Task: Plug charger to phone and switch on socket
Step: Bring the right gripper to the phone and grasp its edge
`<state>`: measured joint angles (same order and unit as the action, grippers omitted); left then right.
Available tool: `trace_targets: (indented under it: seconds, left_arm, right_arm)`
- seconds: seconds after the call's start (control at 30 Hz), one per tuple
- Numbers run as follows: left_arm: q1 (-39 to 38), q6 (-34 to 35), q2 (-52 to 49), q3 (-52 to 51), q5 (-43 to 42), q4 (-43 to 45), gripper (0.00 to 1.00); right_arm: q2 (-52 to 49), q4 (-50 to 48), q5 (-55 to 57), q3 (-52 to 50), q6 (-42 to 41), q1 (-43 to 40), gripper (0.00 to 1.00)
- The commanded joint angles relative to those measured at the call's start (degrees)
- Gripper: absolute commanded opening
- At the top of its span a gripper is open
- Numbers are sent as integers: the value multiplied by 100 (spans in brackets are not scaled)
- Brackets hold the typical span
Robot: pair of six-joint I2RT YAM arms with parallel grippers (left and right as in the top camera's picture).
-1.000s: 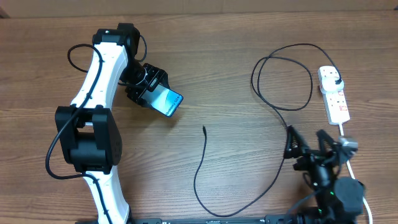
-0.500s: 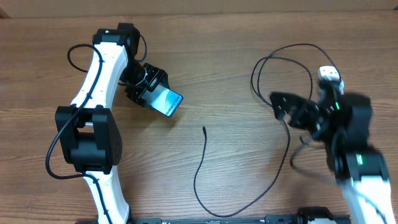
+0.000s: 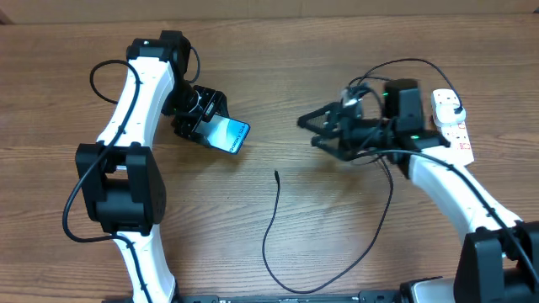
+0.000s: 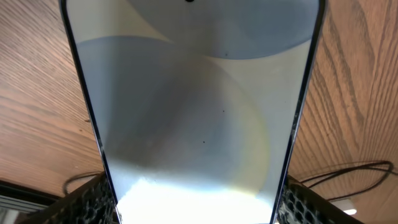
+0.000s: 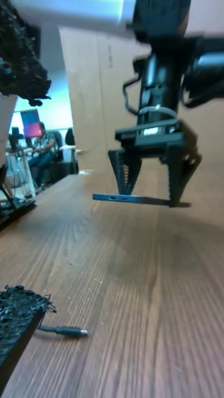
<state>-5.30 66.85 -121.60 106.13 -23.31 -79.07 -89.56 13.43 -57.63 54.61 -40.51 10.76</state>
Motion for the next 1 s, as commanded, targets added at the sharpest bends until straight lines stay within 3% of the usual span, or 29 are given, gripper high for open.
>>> trace_targets:
  seconds: [0.0,0.23,0.37,0.73,0.97]
  left_arm:
    - [-210,498,260,133,-79,20,4]
    - [-595,1001,260,133,-577,306,4]
    - [-839,1357,260,133,-758,334,5]
    - [-1394,1550,258,136,-1272,562,4]
    - [-1475,1572,260,133,-1528,562,4]
  right_arm:
    - [15,-33,1182,98,-758,479,100]
    - [15,-168,2166,98,-1351,1252,100]
    - [15,-181,2229,98,-1353,1320,100]
    - [15,-9,2487,96,-1349,1320,99]
    - [15,39,2677,96,-1307,1329,74]
